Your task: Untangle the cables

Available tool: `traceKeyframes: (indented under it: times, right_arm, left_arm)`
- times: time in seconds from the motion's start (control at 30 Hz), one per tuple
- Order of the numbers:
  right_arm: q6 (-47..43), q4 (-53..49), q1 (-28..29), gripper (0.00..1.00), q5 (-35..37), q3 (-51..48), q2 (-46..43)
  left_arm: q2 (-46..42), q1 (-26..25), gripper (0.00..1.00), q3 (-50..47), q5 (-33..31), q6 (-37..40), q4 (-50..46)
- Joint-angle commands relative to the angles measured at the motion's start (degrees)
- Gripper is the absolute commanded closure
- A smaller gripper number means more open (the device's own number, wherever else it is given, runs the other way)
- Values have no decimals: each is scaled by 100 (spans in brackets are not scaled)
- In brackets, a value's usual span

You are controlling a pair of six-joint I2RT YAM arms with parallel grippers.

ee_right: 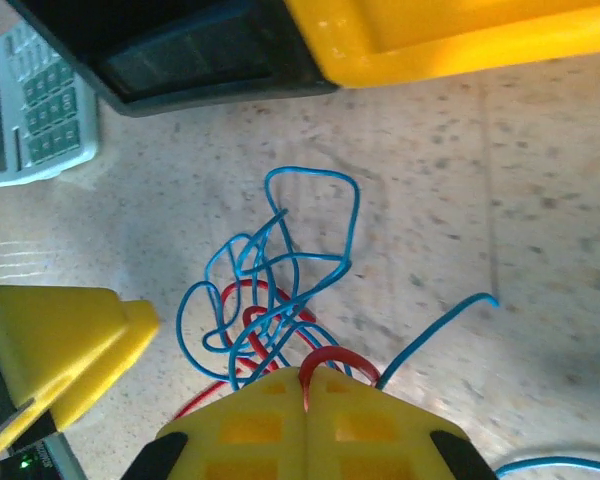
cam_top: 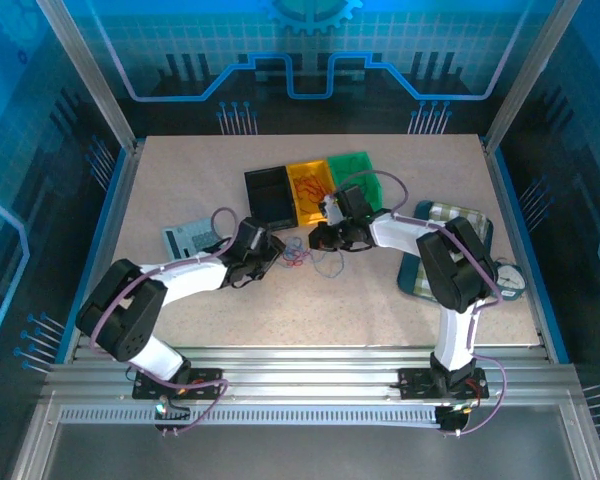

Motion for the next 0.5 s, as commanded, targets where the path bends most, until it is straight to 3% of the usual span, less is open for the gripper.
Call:
traceKeyframes:
  times: [0.0,0.13,0.47]
  right_arm:
    - [-335,-286,-52,98,211,-45,-329]
    - [-591,-462,13,98,203,-40,-414]
    - [-993,-808,233,98,387,1,-488]
  left_arm:
    - [-339,118,38,-206,-329,-193,-165]
    - [-358,128,33,-124,-236,82,-102]
    - [620,32,32,780,856,892,298]
